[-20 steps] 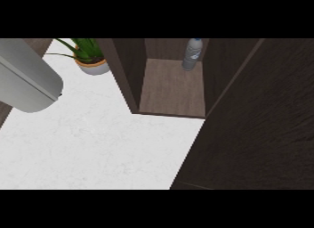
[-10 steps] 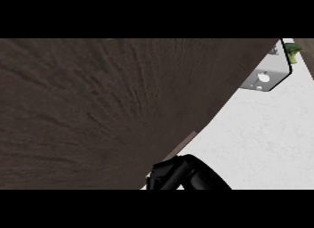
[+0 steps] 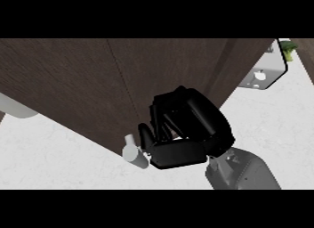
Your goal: Pick up the bottled water, place it into the cabinet and close the cabinet
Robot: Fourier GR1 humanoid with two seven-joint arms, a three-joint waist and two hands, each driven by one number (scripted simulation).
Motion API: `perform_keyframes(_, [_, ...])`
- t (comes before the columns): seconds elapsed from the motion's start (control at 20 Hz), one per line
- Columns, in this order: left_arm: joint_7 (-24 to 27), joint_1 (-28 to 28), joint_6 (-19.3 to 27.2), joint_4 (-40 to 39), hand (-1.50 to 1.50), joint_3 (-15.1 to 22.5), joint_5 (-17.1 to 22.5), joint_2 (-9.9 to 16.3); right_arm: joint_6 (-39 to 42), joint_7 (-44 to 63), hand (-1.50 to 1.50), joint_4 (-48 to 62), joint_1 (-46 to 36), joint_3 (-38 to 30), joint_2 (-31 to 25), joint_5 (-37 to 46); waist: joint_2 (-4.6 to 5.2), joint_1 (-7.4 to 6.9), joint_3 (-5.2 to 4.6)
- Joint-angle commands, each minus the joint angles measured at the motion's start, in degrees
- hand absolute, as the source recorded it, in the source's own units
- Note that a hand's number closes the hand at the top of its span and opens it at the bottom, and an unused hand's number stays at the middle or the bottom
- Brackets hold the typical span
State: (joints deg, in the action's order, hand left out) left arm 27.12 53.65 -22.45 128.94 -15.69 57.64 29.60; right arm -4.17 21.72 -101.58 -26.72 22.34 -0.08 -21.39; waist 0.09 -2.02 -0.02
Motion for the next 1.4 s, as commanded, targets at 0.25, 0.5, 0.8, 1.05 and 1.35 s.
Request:
perform_keyframes(0.25, [-3.3,4.9,-6.2,1.2,-1.5,-9.6,8.1,-1.4,10.9,-0.6,1.5,16.2,-12.7,-14.5,-3.9,-8.5,0.03,0.47,0.06])
perform_keyframes(0.5, [-5.0,1.1,-8.2,-2.6,-1.5,-7.7,3.6,-5.2,16.4,-5.8,1.5,27.2,-17.3,-15.2,-3.3,-6.7,0.16,0.67,0.03])
perform_keyframes(0.8, [-7.7,0.5,-9.5,-2.8,-1.5,-9.9,7.8,-3.4,15.7,-4.1,1.5,33.9,-25.4,-17.0,-1.6,-6.7,0.27,0.13,0.0])
perform_keyframes(1.05, [-8.2,0.9,-11.0,-1.9,-1.5,-10.3,6.9,-4.8,17.2,-5.5,1.5,36.8,-24.7,-16.0,0.0,-8.1,0.41,-0.73,0.0])
perform_keyframes(1.35, [-10.1,-0.5,-8.4,0.6,-1.5,-8.1,5.7,-5.4,17.0,-4.0,1.5,35.6,-26.6,-16.4,-0.1,-9.5,0.66,-1.14,0.03])
